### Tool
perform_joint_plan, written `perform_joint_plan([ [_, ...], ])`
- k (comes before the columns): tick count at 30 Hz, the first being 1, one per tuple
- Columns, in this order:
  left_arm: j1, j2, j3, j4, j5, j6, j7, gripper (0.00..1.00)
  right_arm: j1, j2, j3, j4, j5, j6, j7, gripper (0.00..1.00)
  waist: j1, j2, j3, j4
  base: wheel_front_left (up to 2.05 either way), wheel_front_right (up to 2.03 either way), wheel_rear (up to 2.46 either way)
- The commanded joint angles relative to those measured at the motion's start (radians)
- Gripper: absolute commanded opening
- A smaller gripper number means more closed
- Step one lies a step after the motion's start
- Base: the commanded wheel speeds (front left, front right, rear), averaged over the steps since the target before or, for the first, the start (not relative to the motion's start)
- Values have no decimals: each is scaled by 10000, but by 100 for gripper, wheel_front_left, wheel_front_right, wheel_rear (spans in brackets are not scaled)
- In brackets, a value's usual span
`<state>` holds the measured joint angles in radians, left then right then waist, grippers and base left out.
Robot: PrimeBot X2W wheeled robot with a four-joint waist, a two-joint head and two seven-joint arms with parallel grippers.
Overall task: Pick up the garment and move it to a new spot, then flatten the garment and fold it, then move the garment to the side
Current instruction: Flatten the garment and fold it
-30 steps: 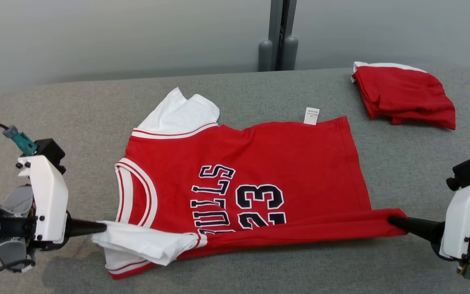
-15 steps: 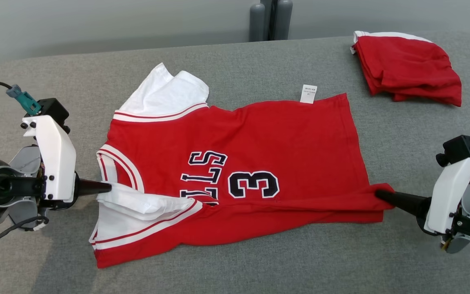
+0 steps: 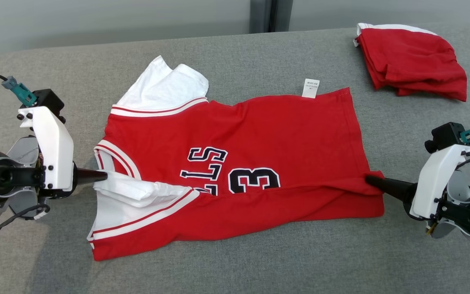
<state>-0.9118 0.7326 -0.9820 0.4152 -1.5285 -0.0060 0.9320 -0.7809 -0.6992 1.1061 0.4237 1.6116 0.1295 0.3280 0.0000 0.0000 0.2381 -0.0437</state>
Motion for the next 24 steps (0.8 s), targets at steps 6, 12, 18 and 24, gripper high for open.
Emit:
perform_joint_plan([
  [6,-90,-224,-21,416,131,-239,-175,100,-169,173,6,87,-102,24,-174,100,0,0,-10,20,0,0,0],
  [12,16,-340,37,702,303,-501,-598,100,25,214,-198,-226,-334,24,-1087,100,0,0,-459,33,0,0,0],
  [18,368,-120,188,450,1326,-927,-2706,100,543,86,-439,-417,-773,24,-2456,100,0,0,-1148,39,0,0,0],
  [24,1436,98,328,51,2292,-1048,-5410,100,1406,59,-510,-77,-1405,24,-4099,100,0,0,-1973,160,0,0,0],
])
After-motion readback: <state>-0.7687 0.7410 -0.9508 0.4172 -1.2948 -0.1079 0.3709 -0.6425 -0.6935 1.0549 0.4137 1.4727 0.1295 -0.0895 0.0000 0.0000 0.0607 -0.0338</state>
